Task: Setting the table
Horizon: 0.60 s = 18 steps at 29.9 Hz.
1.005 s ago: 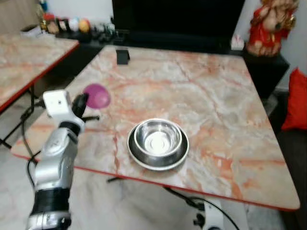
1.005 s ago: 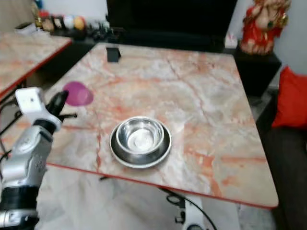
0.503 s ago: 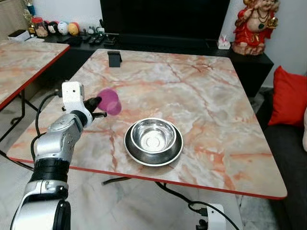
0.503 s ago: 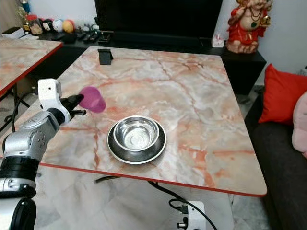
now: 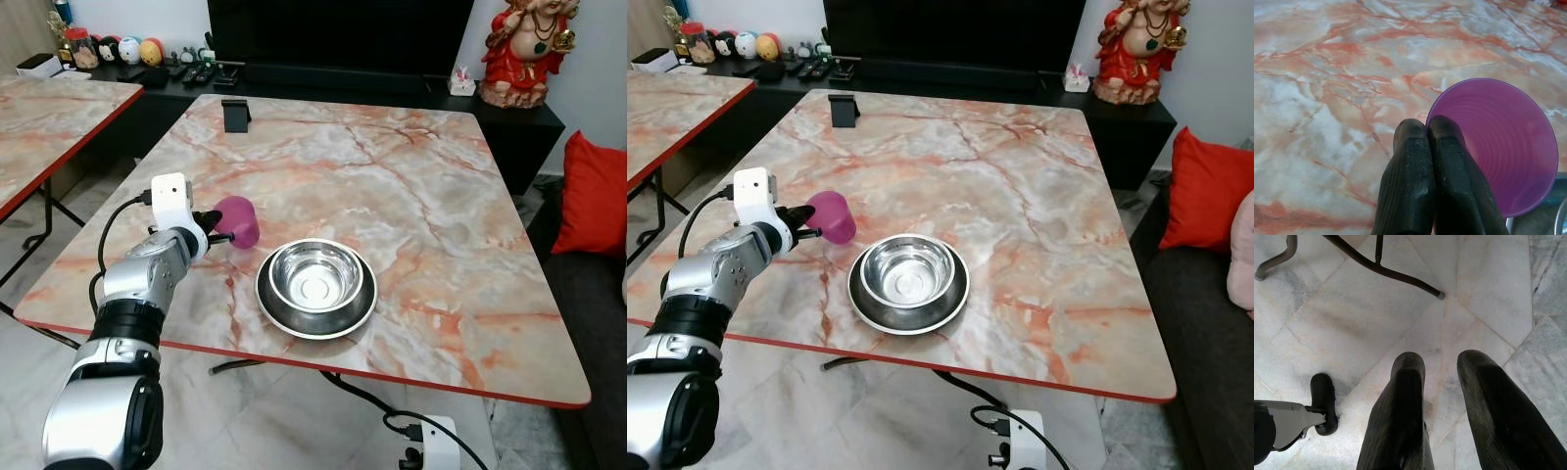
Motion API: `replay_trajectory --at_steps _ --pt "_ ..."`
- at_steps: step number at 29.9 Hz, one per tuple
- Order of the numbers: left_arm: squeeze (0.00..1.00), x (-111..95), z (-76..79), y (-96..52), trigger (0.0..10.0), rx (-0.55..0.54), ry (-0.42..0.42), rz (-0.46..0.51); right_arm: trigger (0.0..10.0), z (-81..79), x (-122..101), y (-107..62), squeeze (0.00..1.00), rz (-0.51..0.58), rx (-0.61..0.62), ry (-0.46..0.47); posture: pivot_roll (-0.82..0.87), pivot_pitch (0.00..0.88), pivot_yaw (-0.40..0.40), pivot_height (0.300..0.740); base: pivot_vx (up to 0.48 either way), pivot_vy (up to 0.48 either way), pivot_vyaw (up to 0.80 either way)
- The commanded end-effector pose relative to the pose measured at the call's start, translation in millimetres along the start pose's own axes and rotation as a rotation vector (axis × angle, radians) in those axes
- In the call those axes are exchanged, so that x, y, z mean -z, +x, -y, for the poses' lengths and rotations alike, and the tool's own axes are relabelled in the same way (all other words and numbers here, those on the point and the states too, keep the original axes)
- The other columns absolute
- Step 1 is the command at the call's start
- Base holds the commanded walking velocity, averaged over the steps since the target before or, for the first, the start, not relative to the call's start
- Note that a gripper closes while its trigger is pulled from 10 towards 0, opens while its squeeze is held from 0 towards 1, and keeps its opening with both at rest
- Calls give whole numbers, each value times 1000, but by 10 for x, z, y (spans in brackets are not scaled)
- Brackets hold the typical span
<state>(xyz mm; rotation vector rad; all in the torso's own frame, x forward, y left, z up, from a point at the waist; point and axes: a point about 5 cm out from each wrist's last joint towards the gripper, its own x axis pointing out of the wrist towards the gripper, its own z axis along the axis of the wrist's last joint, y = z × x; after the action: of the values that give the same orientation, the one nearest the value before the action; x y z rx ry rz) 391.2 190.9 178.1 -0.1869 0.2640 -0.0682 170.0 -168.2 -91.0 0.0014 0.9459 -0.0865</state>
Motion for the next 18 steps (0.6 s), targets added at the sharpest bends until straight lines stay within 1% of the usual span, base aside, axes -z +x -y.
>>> replay_trajectory --at_steps 1,2,7,18 --pt "0 -55 -5 20 10000 -27 19 -17 10000 -1 -6 1 0 1 -1 8 29 0 -22 740 0 0 0" --pt "0 -64 -14 26 10000 -47 30 -33 10000 -1 -7 2 0 1 -1 8 30 0 -22 740 0 0 0" --pt "0 -80 0 35 10000 -59 43 -64 10000 1 -4 1 0 1 -1 9 30 0 -22 740 0 0 0" --pt "0 -95 86 38 10000 -45 23 -108 10000 4 -4 1 0 0 -2 5 33 0 -25 740 0 0 0"
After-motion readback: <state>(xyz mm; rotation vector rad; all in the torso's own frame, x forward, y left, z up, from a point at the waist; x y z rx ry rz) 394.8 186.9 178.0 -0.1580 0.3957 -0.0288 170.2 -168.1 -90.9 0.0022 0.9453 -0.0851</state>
